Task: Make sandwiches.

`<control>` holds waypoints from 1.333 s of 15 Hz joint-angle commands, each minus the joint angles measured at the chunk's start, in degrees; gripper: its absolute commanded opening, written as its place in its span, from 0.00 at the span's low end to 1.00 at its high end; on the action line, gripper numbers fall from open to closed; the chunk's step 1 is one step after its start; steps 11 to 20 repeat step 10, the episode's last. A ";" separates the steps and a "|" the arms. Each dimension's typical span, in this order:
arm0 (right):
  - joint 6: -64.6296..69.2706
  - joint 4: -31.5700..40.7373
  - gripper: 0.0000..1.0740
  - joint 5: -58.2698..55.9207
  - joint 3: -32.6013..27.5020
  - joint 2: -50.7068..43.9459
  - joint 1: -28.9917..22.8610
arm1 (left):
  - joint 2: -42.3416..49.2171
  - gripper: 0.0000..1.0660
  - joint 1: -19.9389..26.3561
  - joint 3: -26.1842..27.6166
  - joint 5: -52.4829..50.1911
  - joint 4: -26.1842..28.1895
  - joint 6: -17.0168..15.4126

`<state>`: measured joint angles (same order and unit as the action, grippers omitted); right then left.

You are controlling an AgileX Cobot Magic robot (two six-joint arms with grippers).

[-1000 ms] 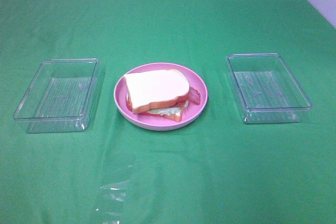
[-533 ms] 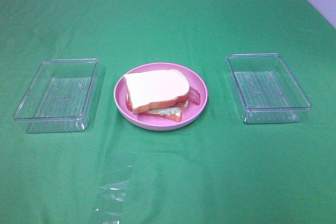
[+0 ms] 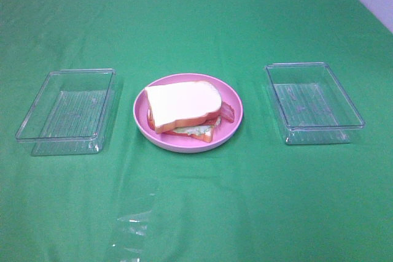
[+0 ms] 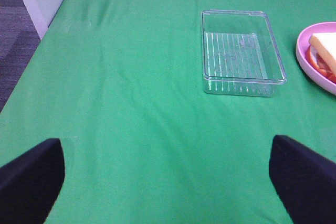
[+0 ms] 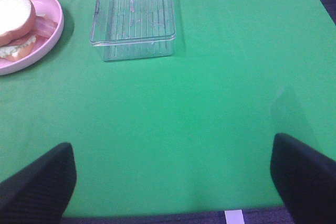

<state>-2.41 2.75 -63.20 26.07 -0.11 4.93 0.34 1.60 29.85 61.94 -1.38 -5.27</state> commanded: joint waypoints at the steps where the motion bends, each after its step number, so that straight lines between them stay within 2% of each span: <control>1: -0.11 0.23 0.89 0.29 -0.17 -1.95 0.29 | 0.17 0.94 -0.23 -0.11 -0.11 0.00 0.11; 20: -0.11 0.23 0.89 0.29 -0.17 -1.95 0.29 | 0.17 0.94 -0.23 -0.11 -0.11 0.00 0.11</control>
